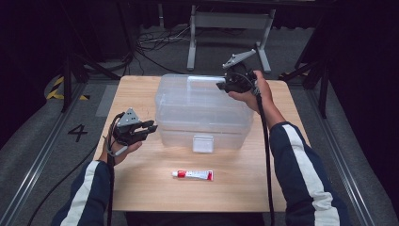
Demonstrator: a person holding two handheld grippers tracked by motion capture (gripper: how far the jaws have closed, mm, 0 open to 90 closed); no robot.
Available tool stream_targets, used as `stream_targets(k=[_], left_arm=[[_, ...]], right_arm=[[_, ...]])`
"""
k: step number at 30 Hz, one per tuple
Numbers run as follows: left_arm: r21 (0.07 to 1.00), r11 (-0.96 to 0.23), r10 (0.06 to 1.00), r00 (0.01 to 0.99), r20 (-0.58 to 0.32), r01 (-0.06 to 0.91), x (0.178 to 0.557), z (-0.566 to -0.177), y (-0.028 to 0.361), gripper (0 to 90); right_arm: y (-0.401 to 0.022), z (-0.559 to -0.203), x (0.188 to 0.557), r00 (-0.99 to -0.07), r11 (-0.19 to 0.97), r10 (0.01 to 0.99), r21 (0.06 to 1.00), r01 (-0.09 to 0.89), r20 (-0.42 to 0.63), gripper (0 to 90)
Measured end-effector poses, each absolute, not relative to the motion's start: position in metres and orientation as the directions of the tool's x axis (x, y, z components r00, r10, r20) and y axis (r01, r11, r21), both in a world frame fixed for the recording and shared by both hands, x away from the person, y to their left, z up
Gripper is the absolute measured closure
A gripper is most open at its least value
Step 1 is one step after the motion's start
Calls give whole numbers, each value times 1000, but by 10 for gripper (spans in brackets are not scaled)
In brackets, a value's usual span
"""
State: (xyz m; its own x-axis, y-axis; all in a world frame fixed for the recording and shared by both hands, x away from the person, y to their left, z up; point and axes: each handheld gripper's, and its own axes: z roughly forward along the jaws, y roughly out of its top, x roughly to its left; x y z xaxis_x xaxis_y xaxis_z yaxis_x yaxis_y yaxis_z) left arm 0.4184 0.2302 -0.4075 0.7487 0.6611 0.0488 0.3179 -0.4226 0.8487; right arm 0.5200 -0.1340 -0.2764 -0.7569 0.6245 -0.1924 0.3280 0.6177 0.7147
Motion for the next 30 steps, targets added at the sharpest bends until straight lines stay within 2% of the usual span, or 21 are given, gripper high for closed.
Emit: stream_targets(k=[14,30], left_arm=[[870,-394,671,740,52,296,426,-401,223,893],[862,-415,665,743,70,290,427,-402,221,899]], right_arm=[[-134,-274,522,-753,620,630,708,338,-192,711],[-134,-277,521,-755,624,624,710,327,-201,710]])
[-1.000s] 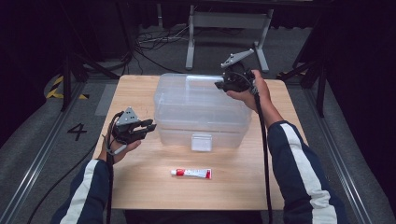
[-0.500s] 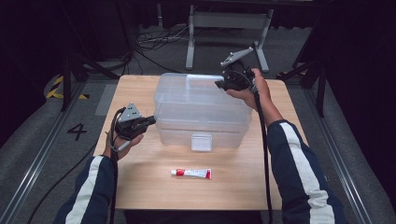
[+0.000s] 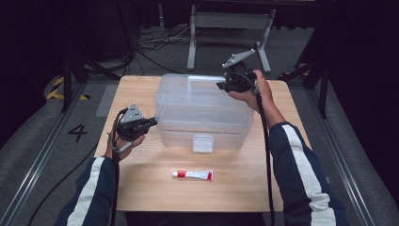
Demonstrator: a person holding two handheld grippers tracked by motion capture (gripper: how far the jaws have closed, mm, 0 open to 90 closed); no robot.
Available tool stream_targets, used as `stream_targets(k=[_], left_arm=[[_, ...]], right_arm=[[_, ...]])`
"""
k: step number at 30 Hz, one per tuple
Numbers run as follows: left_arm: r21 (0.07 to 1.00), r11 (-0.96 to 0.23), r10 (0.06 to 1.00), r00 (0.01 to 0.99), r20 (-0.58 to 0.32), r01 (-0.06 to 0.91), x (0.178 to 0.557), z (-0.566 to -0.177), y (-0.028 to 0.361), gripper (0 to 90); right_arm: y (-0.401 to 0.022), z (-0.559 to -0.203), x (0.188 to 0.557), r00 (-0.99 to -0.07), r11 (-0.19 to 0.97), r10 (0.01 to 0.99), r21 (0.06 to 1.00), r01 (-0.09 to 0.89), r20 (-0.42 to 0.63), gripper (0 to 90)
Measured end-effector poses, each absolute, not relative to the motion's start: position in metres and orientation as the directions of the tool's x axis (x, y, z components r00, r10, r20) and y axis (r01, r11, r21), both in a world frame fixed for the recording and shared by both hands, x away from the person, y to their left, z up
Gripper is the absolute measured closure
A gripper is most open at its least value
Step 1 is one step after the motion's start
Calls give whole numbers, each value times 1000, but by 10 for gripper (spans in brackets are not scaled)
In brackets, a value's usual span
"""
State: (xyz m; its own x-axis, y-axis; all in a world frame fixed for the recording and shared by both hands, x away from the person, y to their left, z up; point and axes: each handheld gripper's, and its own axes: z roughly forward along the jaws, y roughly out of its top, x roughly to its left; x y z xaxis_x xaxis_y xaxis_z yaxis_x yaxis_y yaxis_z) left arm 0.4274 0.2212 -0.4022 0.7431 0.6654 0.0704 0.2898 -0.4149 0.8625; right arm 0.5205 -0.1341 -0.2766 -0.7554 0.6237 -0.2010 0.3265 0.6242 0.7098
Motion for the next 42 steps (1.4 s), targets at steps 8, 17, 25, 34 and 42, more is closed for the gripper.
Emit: stream_targets(k=[8,17,25,34,42], left_arm=[[862,-418,664,744,75,286,428,-401,221,899],[864,-416,664,744,75,285,427,-399,222,899],[862,-422,663,744,84,279,427,-398,222,899],[859,-428,663,743,89,279,426,-397,221,899],[860,-429,662,744,90,278,426,-395,222,899]], right_arm=[[-139,-274,515,-753,617,622,727,302,-215,674],[-168,-266,497,-736,603,621,765,229,-269,556],[-210,-266,482,-705,544,661,812,214,-257,545],[-248,-279,468,-671,506,701,832,227,-243,539],[-274,-302,454,-662,497,712,834,238,-235,511]])
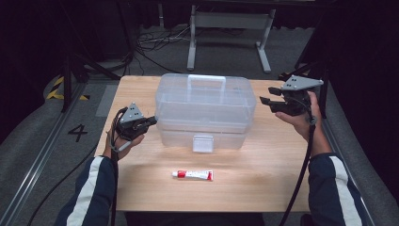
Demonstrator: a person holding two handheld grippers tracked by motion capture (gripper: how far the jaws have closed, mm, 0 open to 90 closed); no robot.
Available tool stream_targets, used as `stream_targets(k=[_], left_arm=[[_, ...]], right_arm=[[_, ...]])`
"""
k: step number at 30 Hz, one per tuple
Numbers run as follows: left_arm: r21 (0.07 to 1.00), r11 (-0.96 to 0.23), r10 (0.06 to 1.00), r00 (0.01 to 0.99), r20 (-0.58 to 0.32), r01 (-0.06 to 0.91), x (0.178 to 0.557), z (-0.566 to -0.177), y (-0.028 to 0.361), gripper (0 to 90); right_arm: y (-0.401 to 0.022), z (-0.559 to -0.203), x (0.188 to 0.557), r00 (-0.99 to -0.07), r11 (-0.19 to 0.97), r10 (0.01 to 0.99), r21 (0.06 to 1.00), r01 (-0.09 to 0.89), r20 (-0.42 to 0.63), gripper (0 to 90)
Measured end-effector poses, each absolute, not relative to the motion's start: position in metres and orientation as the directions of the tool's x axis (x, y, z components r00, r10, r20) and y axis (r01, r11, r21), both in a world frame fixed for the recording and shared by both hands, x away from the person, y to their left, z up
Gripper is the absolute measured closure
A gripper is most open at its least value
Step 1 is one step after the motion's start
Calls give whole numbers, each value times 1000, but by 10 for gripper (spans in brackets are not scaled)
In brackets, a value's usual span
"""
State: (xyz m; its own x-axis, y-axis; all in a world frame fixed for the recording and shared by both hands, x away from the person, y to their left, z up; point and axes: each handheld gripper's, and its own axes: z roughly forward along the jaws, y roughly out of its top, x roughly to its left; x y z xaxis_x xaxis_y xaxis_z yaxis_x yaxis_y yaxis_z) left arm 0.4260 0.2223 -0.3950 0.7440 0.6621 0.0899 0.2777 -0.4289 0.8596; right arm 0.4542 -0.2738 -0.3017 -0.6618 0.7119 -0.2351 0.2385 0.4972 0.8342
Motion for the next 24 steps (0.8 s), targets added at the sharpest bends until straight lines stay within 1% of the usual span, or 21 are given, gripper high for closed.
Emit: stream_targets(k=[5,8,12,17,19,24], left_arm=[[865,-422,664,742,91,271,427,-393,222,899],[866,-421,665,741,92,271,427,-392,222,898],[869,-417,667,739,92,268,427,-391,222,898],[871,-413,667,740,89,267,428,-388,222,899],[872,-413,664,742,91,263,429,-388,222,899],[874,-411,665,741,92,260,429,-386,222,898]], right_arm=[[-280,-317,450,-666,496,712,831,252,-223,494],[-281,-335,445,-685,513,694,820,255,-221,476],[-279,-350,441,-699,531,680,808,257,-224,459],[-274,-360,438,-716,544,659,804,241,-231,446],[-272,-363,437,-709,549,661,803,231,-247,446],[-274,-367,438,-715,531,662,814,236,-224,445]])
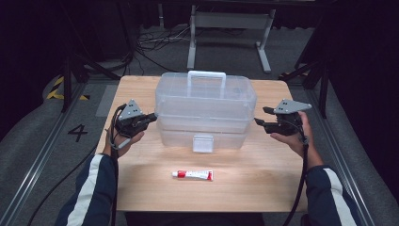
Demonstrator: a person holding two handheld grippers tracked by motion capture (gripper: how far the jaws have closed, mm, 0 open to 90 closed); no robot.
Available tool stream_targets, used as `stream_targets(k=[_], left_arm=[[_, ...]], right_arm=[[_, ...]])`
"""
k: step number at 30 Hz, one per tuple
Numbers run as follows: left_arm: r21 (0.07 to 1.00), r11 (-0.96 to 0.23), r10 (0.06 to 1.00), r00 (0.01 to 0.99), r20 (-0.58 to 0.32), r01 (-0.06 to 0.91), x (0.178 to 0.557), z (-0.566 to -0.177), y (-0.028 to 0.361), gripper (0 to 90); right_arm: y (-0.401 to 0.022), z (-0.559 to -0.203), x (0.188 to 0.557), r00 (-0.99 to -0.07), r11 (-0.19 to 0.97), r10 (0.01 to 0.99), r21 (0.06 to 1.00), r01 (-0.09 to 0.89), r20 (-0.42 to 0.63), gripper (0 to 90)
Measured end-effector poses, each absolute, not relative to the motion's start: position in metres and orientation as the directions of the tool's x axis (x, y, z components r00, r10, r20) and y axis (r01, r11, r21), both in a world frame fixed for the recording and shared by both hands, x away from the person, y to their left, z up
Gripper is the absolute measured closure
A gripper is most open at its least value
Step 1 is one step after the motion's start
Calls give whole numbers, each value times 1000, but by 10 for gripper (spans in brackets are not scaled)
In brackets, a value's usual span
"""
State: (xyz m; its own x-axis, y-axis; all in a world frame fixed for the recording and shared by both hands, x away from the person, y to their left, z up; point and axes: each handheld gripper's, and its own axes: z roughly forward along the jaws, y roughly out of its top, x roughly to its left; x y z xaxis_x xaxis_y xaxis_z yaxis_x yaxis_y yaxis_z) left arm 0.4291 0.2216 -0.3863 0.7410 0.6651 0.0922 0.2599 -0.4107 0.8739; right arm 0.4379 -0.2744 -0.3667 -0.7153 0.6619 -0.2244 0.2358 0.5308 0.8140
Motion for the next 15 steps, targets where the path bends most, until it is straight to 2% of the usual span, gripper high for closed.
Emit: stream_targets(k=[4,12,15], left_arm=[[874,-412,663,743,94,258,429,-385,222,899],[869,-424,661,744,103,255,429,-385,221,895],[871,-421,657,747,101,253,428,-385,221,867]], right_arm=[[-274,-373,438,-722,536,656,809,242,-219,444],[-267,-375,438,-716,507,658,840,195,-231,463],[-267,-374,438,-710,499,663,847,186,-235,465]])
